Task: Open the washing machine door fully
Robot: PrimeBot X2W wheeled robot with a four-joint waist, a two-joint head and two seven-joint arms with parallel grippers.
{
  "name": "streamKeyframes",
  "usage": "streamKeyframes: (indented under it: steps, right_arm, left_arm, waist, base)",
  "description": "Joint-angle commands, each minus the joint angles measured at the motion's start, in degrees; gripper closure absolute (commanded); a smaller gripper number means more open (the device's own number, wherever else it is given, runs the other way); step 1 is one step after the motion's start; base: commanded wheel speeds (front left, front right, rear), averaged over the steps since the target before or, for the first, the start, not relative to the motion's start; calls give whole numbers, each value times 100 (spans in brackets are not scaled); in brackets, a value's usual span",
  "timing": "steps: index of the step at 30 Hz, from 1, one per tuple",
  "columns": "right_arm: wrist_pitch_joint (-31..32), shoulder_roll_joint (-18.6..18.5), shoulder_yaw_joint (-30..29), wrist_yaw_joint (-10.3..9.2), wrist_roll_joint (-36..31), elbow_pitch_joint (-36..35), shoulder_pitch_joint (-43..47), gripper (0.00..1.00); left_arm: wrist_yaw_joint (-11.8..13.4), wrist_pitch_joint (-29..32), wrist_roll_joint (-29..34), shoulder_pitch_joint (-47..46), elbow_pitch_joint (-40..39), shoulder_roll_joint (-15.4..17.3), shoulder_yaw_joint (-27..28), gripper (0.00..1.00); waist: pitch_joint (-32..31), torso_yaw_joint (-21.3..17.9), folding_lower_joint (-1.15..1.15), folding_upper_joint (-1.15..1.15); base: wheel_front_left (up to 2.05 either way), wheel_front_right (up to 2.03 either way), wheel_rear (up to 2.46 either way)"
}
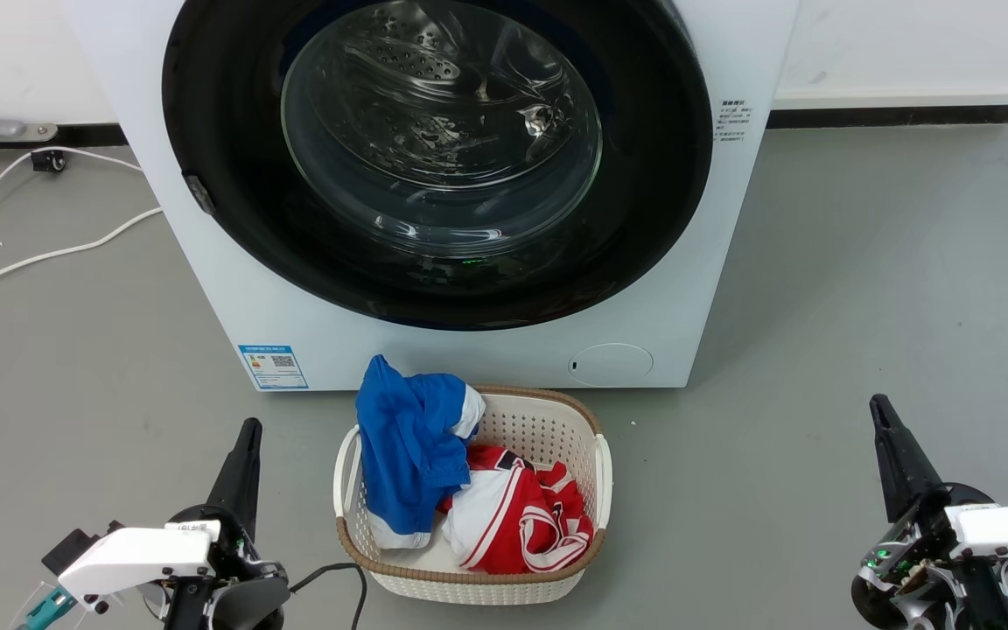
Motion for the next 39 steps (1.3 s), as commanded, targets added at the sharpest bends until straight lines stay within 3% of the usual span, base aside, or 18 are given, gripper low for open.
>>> streamKeyframes:
  steps: [1,26,27,39]
  right_arm:
    - [23,17,-6,17,-44,11,-62,100]
    - [40,36,-31,17,-53,11,-65,100]
    - [41,37,-31,17,-54,11,-65,0]
    - [-244,21,183,0,-192,-163,179,0]
  left_arm:
    - [-18,25,1,-46,4,-9,19,100]
    - [-19,25,19,-47,3,-18,34,100]
    - [-19,25,20,-48,3,-18,35,0]
    - [4,-246,86,59,-102,-23,-281,0]
  waist:
    - [0,0,0,0]
    - [0,0,0,0]
    - [0,0,0,0]
    - [5,3,0,0]
  base:
    - [0,0,0]
    - [0,0,0]
    - [0,0,0]
    - [0,0,0]
